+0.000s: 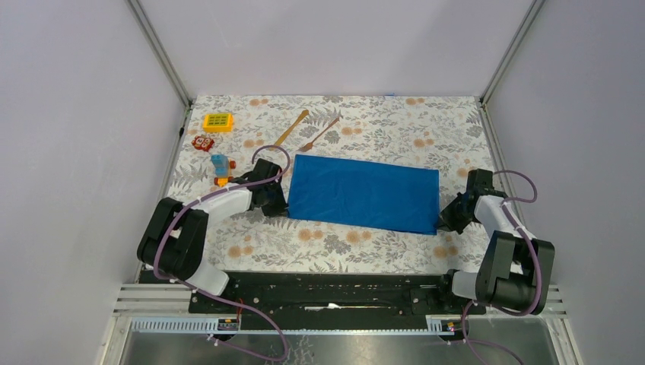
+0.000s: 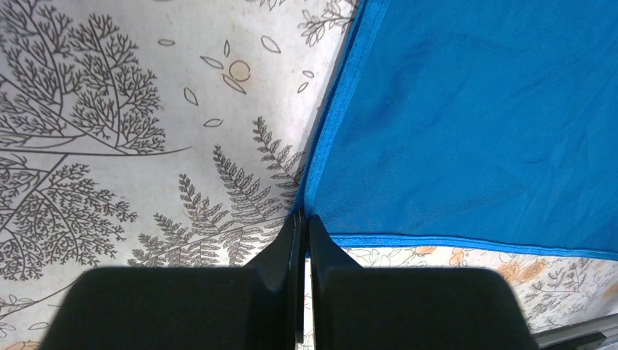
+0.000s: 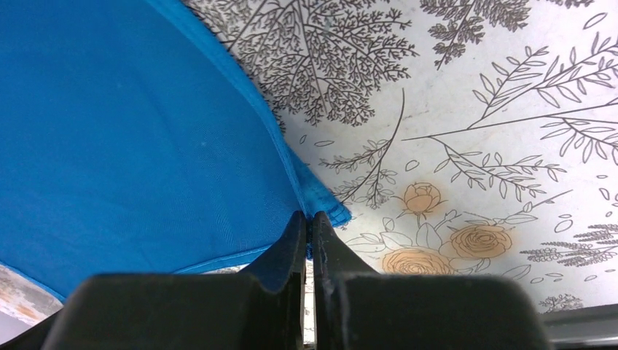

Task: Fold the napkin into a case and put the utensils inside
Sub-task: Fold the rectangle-folded napkin at the center of the board.

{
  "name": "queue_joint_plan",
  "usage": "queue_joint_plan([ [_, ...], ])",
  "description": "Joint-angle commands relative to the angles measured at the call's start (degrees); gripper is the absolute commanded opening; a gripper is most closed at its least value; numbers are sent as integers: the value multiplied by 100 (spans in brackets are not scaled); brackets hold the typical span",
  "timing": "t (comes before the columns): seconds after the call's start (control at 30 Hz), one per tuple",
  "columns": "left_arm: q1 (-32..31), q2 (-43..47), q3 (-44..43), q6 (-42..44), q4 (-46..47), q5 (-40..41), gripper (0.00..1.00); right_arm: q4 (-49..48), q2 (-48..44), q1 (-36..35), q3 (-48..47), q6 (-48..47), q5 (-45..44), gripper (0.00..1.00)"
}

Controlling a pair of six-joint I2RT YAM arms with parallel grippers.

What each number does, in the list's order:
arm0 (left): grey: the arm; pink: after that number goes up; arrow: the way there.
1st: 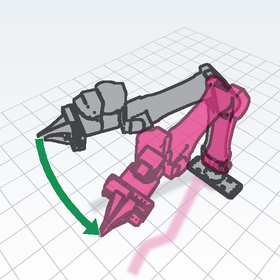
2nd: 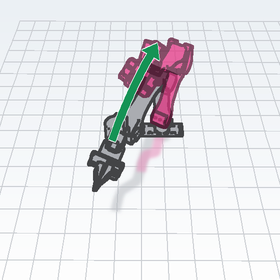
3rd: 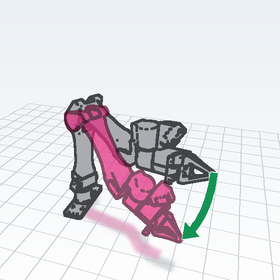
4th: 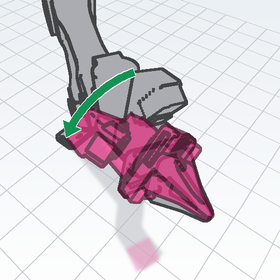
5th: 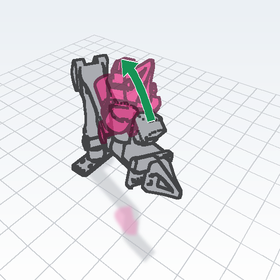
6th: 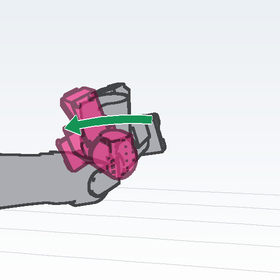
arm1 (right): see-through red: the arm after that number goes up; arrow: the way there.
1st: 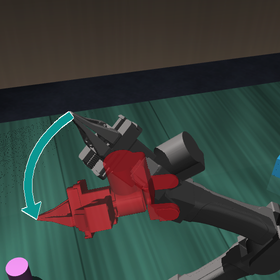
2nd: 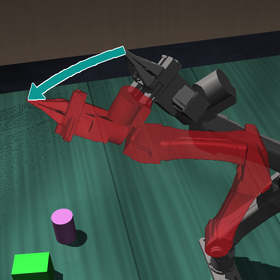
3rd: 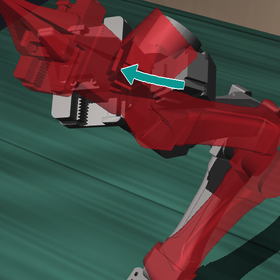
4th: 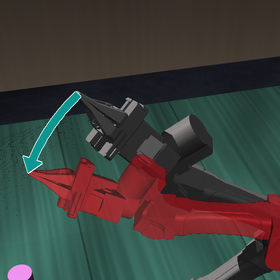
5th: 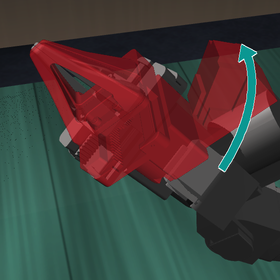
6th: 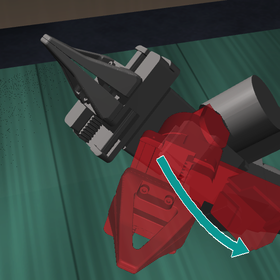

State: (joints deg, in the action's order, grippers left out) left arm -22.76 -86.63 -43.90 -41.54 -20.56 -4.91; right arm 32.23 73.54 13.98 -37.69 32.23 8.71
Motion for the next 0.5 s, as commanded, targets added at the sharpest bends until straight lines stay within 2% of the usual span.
queue_joint_plan([
  [0.0, 35, -160, -113, 111, 240, 84, 0, -259, 125, 0, 104, 9, 129, 5],
  [0.03, 35, -162, -137, 105, 206, 132, 0, -253, 107, -2, 120, 20, 175, 7],
  [0.1, 35, -124, -233, 120, 54, 245, 8, -60, 18, -9, 75, 5, 239, 14],
  [0.23, 35, 450, -376, 41, -380, 461, 38, 467, -749, -182, -417, -120, -6, 47],
  [0.3, 35, 771, -521, 36, -546, 621, 50, 327, -1125, -231, -598, -275, 75, 62],
  [0.37, 37, 921, -710, 50, -487, 584, 62, -138, -1114, -237, -677, -500, 541, 73],
  [0.47, 35, 550, -928, 16, 724, -790, 73, -1308, -103, -455, -967, -501, 1776, 80],
])
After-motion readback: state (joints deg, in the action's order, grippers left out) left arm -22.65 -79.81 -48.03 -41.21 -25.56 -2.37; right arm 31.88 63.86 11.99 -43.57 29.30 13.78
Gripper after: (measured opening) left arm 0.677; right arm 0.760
